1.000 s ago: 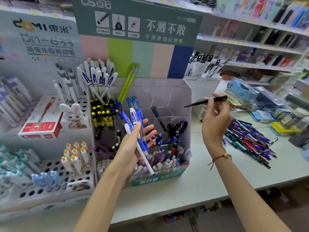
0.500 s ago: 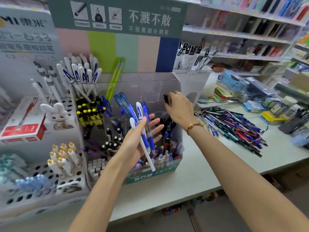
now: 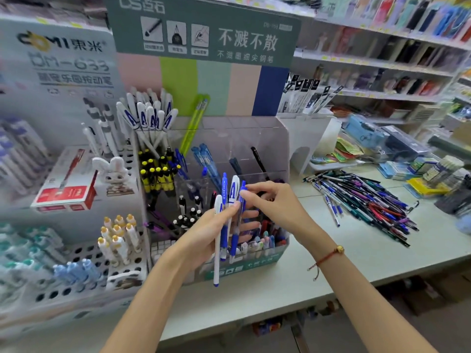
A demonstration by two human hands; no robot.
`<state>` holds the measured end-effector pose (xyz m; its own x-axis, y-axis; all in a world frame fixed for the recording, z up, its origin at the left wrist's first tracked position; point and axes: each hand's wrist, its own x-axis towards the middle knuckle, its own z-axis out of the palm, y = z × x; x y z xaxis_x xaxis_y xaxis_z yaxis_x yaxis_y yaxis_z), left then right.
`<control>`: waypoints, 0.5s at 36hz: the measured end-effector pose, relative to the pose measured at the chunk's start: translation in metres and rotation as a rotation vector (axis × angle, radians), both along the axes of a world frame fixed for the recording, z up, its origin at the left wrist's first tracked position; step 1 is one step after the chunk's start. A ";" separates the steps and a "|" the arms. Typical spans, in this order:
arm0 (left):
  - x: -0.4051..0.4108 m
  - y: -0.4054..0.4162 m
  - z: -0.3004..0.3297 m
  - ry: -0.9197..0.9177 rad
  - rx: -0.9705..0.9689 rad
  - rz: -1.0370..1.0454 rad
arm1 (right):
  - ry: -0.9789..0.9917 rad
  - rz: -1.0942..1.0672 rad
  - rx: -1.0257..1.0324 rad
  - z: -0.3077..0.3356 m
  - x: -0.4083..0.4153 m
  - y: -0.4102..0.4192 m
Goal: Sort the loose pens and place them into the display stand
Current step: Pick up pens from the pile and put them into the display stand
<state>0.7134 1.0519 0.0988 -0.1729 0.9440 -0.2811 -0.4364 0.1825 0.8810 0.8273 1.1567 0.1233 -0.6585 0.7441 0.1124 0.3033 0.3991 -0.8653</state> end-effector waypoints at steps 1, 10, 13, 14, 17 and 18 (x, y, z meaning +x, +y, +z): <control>-0.001 -0.001 -0.001 0.008 -0.005 0.001 | -0.002 -0.008 0.015 -0.002 0.000 -0.001; -0.022 -0.014 -0.012 0.201 -0.141 0.132 | 0.188 0.006 -0.259 0.016 -0.005 -0.005; -0.024 -0.019 -0.007 0.369 -0.181 0.094 | 0.011 0.105 -0.257 0.023 -0.017 -0.010; -0.025 -0.020 -0.006 0.419 -0.179 0.087 | -0.044 0.127 -0.240 0.025 -0.022 -0.011; -0.028 -0.020 -0.009 0.442 -0.172 0.109 | -0.093 0.130 -0.215 0.023 -0.038 -0.015; -0.028 -0.020 -0.009 0.434 -0.169 0.124 | -0.096 0.137 -0.225 0.022 -0.042 -0.016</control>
